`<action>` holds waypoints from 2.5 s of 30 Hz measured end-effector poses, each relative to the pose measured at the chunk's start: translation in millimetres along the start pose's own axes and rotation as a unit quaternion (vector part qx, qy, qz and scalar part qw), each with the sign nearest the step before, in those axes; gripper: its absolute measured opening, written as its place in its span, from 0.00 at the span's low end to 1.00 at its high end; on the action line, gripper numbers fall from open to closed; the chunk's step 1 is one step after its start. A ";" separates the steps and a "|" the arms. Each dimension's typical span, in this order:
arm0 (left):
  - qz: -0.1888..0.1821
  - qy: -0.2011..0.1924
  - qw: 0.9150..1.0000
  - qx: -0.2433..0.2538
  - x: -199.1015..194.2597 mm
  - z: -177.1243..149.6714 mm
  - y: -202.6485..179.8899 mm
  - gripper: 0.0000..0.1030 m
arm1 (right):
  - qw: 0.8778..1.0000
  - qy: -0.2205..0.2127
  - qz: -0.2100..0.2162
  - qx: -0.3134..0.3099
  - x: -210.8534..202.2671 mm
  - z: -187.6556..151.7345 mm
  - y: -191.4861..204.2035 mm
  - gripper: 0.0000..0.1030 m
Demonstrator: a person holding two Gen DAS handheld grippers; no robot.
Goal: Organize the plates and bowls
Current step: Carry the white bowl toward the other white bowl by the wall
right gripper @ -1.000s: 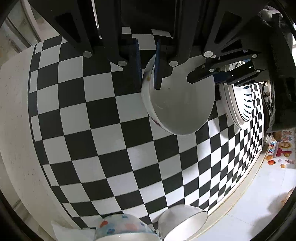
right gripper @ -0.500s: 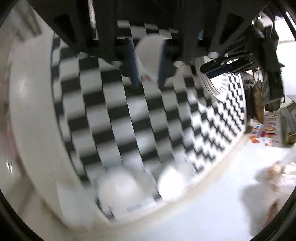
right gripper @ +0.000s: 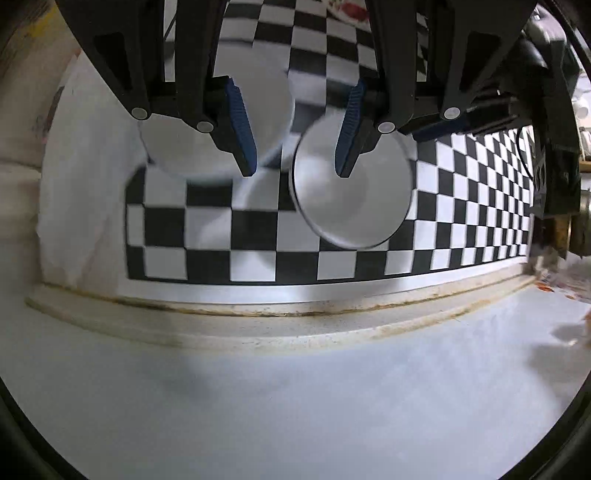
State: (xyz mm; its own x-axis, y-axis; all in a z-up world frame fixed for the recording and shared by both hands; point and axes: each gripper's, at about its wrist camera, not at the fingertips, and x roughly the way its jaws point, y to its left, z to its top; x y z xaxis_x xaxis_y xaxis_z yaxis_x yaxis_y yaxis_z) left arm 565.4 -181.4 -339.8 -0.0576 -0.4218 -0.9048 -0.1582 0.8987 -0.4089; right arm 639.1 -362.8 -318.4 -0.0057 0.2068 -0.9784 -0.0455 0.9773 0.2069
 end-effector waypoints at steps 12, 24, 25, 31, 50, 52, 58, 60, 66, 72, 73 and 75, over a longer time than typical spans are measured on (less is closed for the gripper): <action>-0.014 0.002 1.000 0.003 1.0 15.3 -7.8 0.27 | 0.997 0.064 -0.038 -0.030 63.9 35.5 1.2 0.29; -0.004 0.014 1.000 -0.002 16.1 30.2 0.9 0.26 | 0.995 0.087 -0.008 -0.040 68.4 22.5 5.5 0.16; -0.003 0.008 1.000 0.000 17.1 31.0 0.3 0.26 | 0.996 0.086 -0.007 -0.037 68.3 22.5 5.1 0.14; 0.025 -0.007 0.999 0.024 13.5 23.8 -11.6 0.25 | 0.997 0.077 -0.004 -0.030 67.4 11.7 6.0 0.10; 0.028 -0.062 0.992 0.105 -55.4 -53.8 -23.4 0.25 | 1.000 0.002 0.025 0.015 -6.7 -63.9 33.5 0.11; 0.024 -0.069 0.991 0.113 -66.4 -67.6 -23.6 0.25 | 0.999 -0.006 0.026 0.018 -18.0 -79.2 37.1 0.11; 0.019 -0.083 0.986 0.141 -90.9 -114.7 -24.4 0.25 | 0.999 -0.028 0.033 0.028 -53.1 -140.5 46.2 0.11; 0.016 -0.086 0.985 0.149 -96.5 -131.6 -24.6 0.25 | 0.998 -0.034 0.035 0.032 -59.3 -158.4 49.6 0.11; 0.011 -0.085 0.982 0.169 -103.5 -175.9 -23.7 0.25 | 0.997 -0.038 0.041 0.046 -68.6 -215.1 54.7 0.11; 0.014 -0.059 0.983 0.172 -84.6 -210.0 -11.7 0.25 | 0.997 -0.025 0.043 0.061 -53.6 -265.9 54.0 0.12; 0.015 -0.055 0.983 0.174 -80.9 -213.9 -10.3 0.25 | 0.997 -0.021 0.043 0.064 -48.4 -272.8 53.4 0.12; 0.019 -0.043 0.983 0.175 -71.4 -222.1 -6.8 0.25 | 0.996 -0.013 0.043 0.071 -38.9 -288.8 52.3 0.12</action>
State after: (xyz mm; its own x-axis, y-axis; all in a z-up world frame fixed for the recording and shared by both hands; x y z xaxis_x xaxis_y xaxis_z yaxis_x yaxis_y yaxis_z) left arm 351.6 -183.9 -246.1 0.0296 -0.3897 -0.9205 0.1924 0.9059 -0.3773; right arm 348.4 -332.9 -270.6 0.0227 0.2898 -0.9568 0.0962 0.9520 0.2907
